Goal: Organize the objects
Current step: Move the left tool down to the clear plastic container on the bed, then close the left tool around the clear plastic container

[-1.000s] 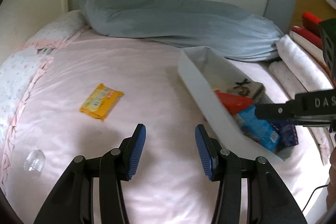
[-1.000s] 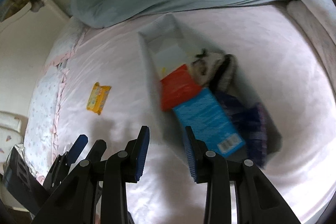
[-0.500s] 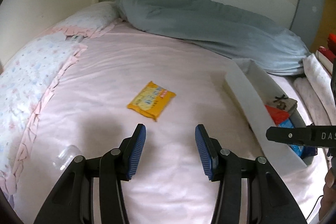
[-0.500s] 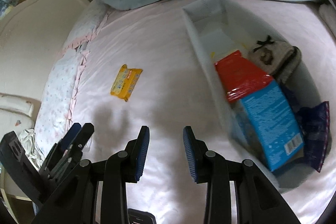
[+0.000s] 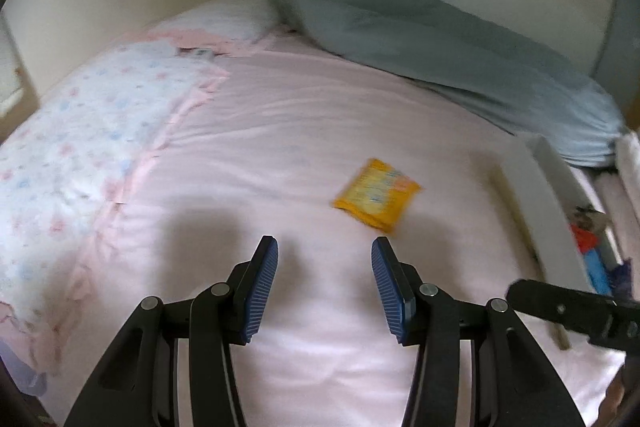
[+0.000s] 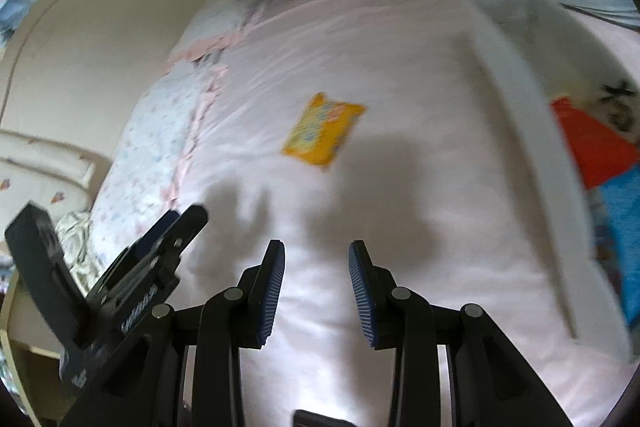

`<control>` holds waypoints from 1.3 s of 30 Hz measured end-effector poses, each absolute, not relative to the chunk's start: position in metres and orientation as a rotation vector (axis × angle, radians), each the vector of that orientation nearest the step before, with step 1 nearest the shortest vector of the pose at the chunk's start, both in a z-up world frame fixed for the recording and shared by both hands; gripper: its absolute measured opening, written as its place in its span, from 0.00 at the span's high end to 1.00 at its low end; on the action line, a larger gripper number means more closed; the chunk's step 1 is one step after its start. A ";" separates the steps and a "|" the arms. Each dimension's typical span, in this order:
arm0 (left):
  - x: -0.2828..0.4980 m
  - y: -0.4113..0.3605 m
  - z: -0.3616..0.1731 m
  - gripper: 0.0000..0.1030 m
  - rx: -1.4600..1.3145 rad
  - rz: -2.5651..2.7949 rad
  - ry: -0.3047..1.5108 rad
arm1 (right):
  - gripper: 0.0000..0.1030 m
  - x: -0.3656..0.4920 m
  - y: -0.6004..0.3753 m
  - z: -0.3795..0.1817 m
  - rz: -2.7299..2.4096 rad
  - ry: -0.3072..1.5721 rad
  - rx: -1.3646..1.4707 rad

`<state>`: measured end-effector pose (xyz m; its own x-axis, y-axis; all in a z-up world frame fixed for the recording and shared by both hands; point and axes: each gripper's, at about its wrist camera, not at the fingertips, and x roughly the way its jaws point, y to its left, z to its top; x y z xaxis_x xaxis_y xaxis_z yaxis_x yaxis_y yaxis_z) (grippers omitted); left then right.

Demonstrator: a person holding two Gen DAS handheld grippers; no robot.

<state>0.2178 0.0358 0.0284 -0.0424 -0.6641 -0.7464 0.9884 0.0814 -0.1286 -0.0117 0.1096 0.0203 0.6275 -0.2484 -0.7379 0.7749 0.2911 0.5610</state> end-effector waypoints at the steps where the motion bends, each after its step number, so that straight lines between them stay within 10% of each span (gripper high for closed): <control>1: 0.224 0.035 0.028 0.54 0.531 -1.433 0.781 | 0.69 -0.004 0.110 0.020 -0.724 0.581 1.058; 29: 0.282 0.042 -0.067 0.57 0.980 -1.407 0.882 | 0.69 0.043 0.118 0.004 -0.665 0.626 1.081; 39: 0.291 0.039 -0.035 0.58 0.727 -1.364 0.958 | 0.69 0.037 0.114 0.000 -0.712 0.607 1.080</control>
